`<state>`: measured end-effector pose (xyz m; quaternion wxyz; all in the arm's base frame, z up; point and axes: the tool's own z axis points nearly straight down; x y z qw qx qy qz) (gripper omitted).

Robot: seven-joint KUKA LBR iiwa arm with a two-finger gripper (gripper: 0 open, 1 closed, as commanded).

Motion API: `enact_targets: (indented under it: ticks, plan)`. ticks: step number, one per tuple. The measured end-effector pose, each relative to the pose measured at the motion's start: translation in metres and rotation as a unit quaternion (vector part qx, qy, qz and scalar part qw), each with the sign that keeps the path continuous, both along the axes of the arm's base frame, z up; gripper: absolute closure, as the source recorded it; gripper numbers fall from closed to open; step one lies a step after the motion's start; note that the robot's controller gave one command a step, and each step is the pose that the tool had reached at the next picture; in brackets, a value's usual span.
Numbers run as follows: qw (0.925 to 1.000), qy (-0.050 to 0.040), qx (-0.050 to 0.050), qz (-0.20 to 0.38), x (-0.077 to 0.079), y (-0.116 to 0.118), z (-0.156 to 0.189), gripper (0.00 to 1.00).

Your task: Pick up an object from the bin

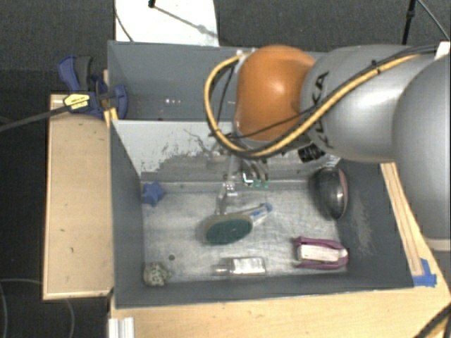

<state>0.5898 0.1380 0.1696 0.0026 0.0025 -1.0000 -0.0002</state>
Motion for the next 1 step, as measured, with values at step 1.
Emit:
enact_targets:
  ticks: [1]
  plan:
    - [0.9999, -0.0111, 0.003, 0.004, -0.0238, -0.0162, -0.0826, 0.00]
